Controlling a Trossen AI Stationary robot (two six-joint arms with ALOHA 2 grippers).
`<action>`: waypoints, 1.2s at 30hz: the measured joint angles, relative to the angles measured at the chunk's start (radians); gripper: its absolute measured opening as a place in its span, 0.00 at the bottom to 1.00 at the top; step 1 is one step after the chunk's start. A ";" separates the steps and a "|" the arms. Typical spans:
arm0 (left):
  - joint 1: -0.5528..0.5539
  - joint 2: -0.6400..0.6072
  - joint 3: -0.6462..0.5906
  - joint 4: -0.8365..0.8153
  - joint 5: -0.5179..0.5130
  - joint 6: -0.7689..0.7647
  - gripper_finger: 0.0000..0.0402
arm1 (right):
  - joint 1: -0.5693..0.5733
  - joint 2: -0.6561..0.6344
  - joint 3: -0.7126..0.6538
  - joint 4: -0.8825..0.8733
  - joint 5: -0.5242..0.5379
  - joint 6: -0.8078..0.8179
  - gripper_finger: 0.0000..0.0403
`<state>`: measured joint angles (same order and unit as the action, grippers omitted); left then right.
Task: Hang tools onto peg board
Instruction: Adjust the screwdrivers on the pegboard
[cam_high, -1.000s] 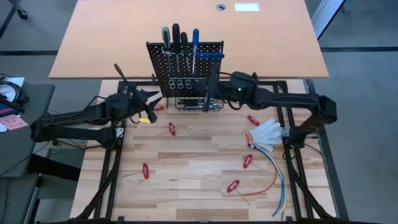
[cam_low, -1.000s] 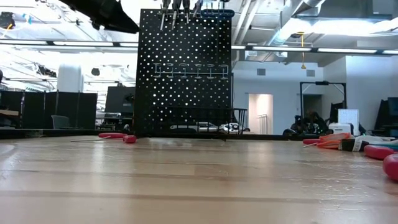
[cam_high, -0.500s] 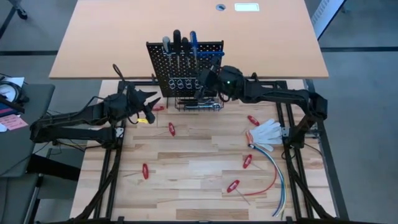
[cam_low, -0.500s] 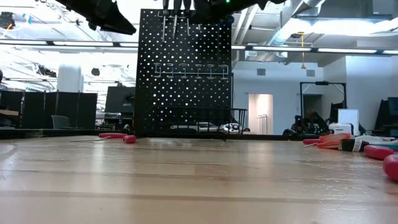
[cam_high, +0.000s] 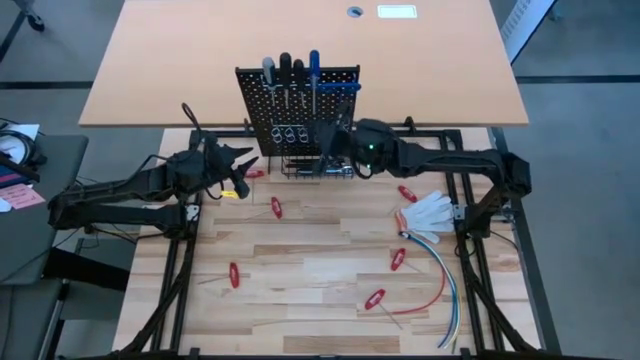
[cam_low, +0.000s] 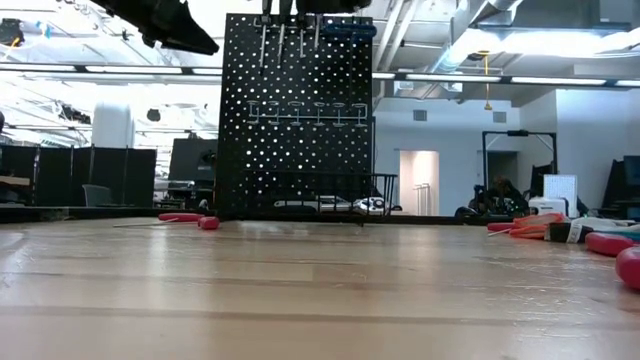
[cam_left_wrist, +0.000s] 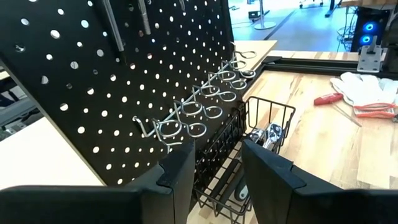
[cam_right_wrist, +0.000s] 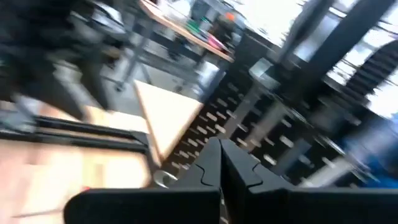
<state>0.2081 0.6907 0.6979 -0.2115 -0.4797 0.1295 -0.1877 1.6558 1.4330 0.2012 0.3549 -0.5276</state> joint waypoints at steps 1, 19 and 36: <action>0.000 0.000 0.000 0.000 0.000 0.000 0.31 | -0.011 0.000 0.000 -0.003 0.024 0.005 0.01; 0.000 0.000 0.000 -0.001 0.000 -0.002 0.31 | -0.053 -0.007 -0.001 -0.029 0.033 0.071 0.01; 0.000 0.000 0.000 -0.001 0.001 -0.008 0.31 | -0.145 0.065 0.001 -0.011 0.036 0.100 0.01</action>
<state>0.2085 0.6907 0.6983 -0.2123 -0.4789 0.1215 -0.3331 1.7206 1.4338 0.1905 0.3912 -0.4275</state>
